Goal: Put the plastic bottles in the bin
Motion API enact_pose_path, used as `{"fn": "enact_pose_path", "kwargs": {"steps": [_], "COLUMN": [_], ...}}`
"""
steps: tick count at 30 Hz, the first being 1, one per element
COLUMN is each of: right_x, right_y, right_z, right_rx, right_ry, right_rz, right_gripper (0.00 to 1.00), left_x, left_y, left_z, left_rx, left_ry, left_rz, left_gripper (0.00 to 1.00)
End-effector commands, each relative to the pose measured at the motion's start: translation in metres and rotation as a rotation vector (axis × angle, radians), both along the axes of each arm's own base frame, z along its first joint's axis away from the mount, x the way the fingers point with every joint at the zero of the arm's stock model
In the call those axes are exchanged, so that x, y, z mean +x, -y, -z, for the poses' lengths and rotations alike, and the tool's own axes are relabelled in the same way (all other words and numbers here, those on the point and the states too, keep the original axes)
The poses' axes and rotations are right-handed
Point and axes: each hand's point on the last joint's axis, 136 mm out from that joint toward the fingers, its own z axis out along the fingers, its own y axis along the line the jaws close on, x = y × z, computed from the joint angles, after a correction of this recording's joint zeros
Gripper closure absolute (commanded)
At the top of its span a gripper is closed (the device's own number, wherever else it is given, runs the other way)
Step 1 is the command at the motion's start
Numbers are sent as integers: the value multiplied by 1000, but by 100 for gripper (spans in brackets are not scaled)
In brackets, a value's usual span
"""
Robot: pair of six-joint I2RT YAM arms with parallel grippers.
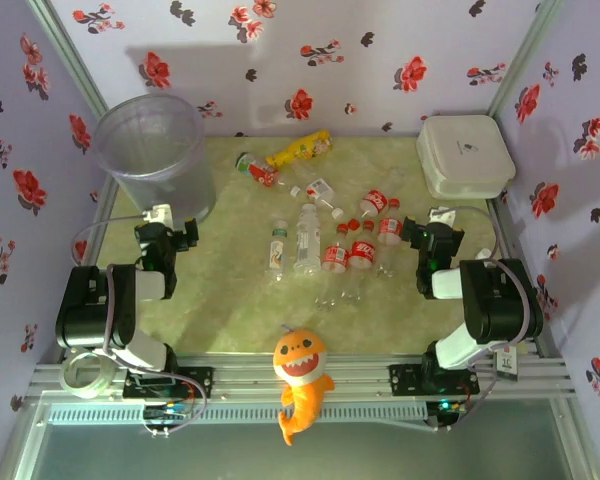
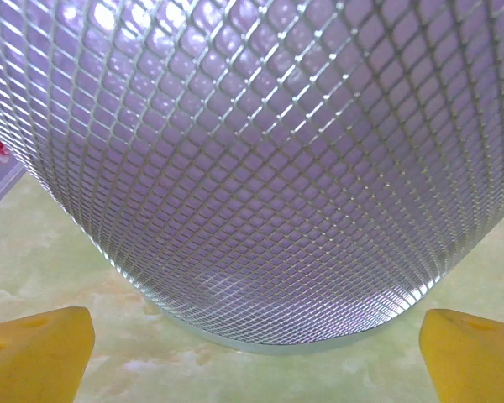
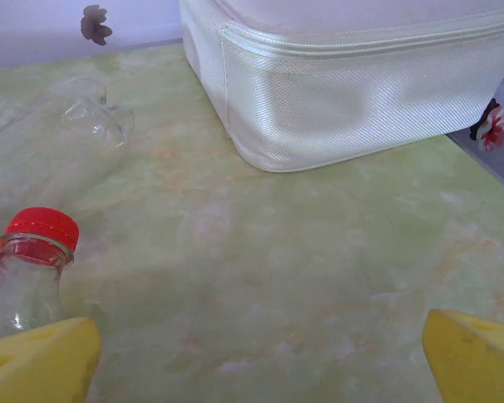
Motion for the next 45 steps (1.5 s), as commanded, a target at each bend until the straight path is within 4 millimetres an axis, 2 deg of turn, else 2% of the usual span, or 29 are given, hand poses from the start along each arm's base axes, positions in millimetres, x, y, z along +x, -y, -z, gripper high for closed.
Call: {"fn": "enact_pose_path", "kwargs": {"steps": [1,38,43,45], "right_x": [3,5,11,17], "right_y": [4,4,12,13], "right_z": [-8,-9,-26,-35], "right_rx": [9,27,45,36], "right_ry": [33,33,-51,-91], "right_rz": [19,10,47,51], "right_gripper": [1,1,1,1], "left_x": [2,3,1,-4], "left_y": [-1,-1,-2,-3], "left_z": [-6,-7,-37,-56], "left_rx": [10,12,24,37], "left_ry": [28,16,11,34], "left_rz": [7,7,-9,-35], "left_gripper": [0,0,0,0]}}
